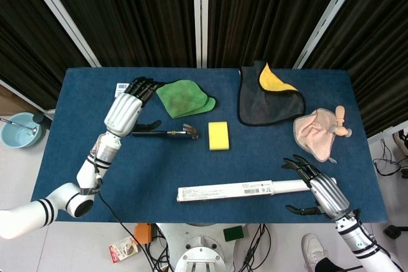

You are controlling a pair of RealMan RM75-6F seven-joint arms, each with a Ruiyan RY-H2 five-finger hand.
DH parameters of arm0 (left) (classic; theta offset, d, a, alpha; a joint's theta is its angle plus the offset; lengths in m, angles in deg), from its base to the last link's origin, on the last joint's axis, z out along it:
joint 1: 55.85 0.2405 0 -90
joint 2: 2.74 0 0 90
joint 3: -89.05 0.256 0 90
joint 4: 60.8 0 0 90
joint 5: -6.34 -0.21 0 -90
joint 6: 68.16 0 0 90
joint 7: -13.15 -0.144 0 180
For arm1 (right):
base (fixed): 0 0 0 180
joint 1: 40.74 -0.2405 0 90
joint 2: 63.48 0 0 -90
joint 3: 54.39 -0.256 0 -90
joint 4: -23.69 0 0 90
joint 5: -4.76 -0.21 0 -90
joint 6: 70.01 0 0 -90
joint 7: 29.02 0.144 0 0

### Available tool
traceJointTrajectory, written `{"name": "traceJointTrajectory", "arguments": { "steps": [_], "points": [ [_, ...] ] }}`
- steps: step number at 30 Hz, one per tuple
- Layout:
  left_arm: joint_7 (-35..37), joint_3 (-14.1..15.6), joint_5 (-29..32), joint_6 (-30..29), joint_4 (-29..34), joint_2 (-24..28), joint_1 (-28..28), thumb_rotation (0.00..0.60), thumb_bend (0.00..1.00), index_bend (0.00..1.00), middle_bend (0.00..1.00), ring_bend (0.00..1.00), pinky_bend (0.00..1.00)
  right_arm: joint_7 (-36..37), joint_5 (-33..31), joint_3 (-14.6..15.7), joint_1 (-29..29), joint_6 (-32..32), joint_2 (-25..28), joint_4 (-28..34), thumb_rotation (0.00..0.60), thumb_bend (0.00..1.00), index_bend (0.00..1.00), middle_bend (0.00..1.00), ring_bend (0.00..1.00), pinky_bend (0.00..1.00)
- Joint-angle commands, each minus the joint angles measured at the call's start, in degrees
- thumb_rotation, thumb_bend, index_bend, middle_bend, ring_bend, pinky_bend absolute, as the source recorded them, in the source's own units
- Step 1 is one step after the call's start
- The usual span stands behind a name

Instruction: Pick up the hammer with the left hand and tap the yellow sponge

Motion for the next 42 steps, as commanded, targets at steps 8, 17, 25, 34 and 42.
{"name": "traceJointTrajectory", "arguments": {
  "steps": [8,17,25,34,42],
  "points": [
    [-0.8,0.1,0.1,-0.7,1.5,0.5,0.4,0.6,0.12,0.15,0.21,0.13,0.13,0.3,0.6,0.4,0.4,-1.2,0.3,-0.3,0.6,0.12,0.08,0.19,0.03,0.18],
    [-1.2,0.2,0.1,-1.0,2.3,1.0,0.8,0.6,0.12,0.15,0.21,0.13,0.13,0.2,0.9,0.7,0.9,-2.3,0.4,-0.3,0.6,0.12,0.08,0.19,0.03,0.18],
    [-1.7,0.8,0.9,0.5,2.2,0.9,0.8,0.6,0.12,0.15,0.21,0.13,0.13,0.2,1.0,0.8,1.3,-3.1,0.7,-0.4,0.6,0.12,0.08,0.19,0.03,0.18],
    [-10.7,4.0,13.0,13.5,5.0,-1.0,-0.4,0.6,0.12,0.17,0.21,0.13,0.13,1.6,0.9,-0.1,3.5,-8.7,3.0,-0.9,0.6,0.12,0.09,0.2,0.03,0.18],
    [-17.9,3.4,23.7,16.9,0.2,-9.4,-2.2,0.6,0.15,0.25,0.21,0.13,0.14,2.5,0.5,-0.1,4.6,-10.0,3.7,-1.6,0.6,0.12,0.09,0.2,0.03,0.18]
  ]
}}
